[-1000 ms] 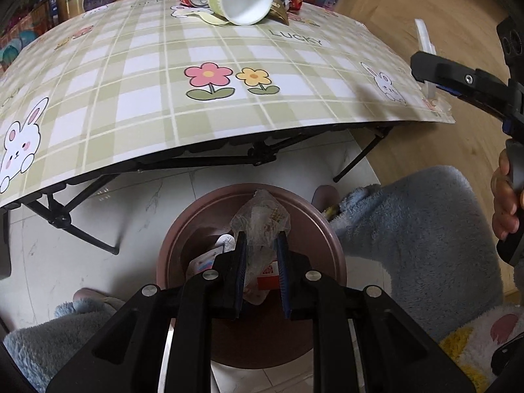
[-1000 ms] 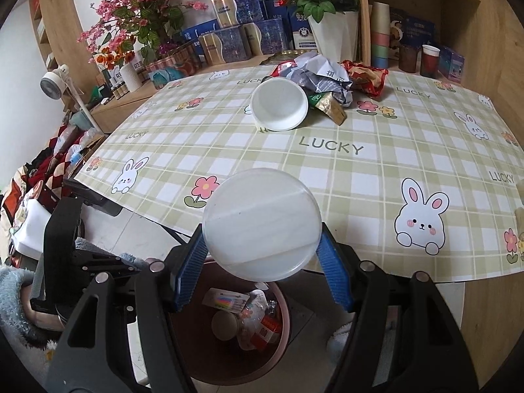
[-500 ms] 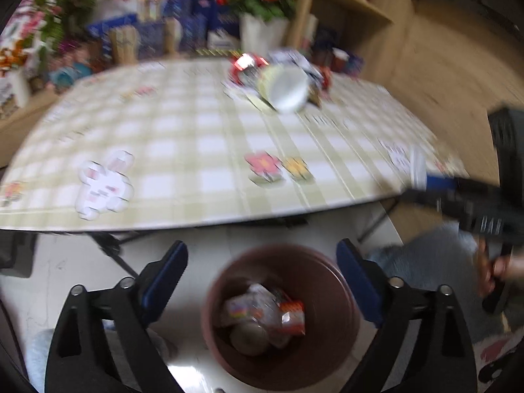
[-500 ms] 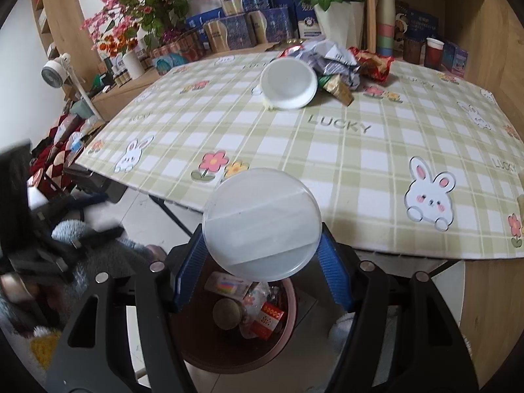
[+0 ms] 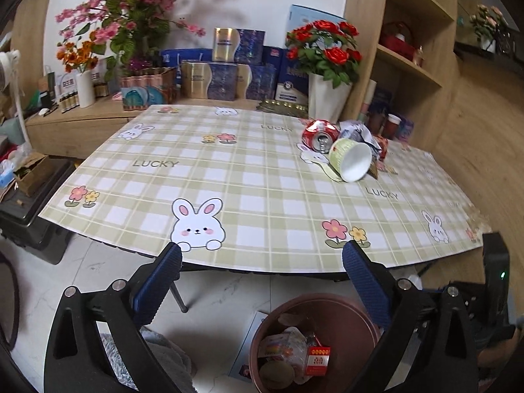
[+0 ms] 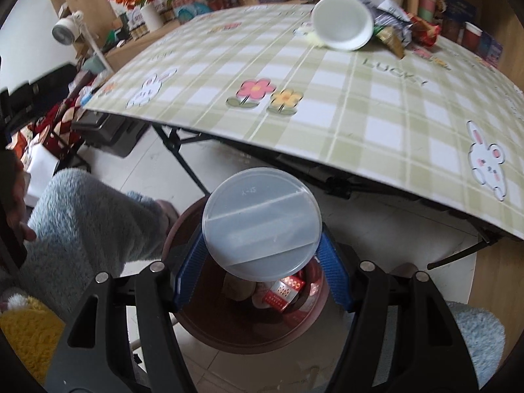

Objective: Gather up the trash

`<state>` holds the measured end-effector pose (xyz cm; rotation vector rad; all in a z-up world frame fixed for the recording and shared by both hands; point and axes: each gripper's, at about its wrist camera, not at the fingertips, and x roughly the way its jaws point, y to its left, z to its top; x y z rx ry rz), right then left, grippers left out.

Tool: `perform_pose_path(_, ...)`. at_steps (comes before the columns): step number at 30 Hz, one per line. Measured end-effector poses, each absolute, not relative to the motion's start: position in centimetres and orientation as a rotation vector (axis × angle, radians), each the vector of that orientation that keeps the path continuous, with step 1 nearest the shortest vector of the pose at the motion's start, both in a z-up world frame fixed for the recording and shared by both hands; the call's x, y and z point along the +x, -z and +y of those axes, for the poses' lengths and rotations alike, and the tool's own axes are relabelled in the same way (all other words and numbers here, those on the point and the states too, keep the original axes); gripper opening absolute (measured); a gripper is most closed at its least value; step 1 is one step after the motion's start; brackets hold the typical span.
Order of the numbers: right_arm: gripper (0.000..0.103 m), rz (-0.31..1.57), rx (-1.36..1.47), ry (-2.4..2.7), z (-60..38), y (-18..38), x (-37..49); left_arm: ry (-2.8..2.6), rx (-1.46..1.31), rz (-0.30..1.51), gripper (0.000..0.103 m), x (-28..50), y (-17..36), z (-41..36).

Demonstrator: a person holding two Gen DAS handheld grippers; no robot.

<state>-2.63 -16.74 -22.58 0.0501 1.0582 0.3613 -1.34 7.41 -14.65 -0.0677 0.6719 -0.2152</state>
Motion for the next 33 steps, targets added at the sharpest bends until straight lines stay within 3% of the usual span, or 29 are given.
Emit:
perform_pose_path(13, 0.067, 1.145, 0.028, -0.383, -15.4, 24.8, -2.3, 0.201, -0.063, 0.681, 0.096, -1.2, 15.6, 7.7)
perform_pose_path(14, 0.069, 1.150, 0.030, -0.381, -15.4, 25.0, -2.2, 0.201, -0.063, 0.683, 0.096, -1.1, 15.6, 7.7)
perform_pose_path(16, 0.083, 1.147, 0.029, -0.367, -15.5, 25.0, -2.1, 0.201, -0.066, 0.692, 0.096, -1.0, 15.9, 7.8)
perform_pose_path(20, 0.094, 1.125, 0.029, -0.341, -15.9, 24.8, -1.8, 0.199, -0.064, 0.702, 0.096, -0.7, 16.2, 7.7)
perform_pose_path(33, 0.097, 1.007, 0.075, -0.238, -19.9, 21.0, 1.0, 0.220, -0.030, 0.738, 0.096, 1.9, 16.2, 6.2)
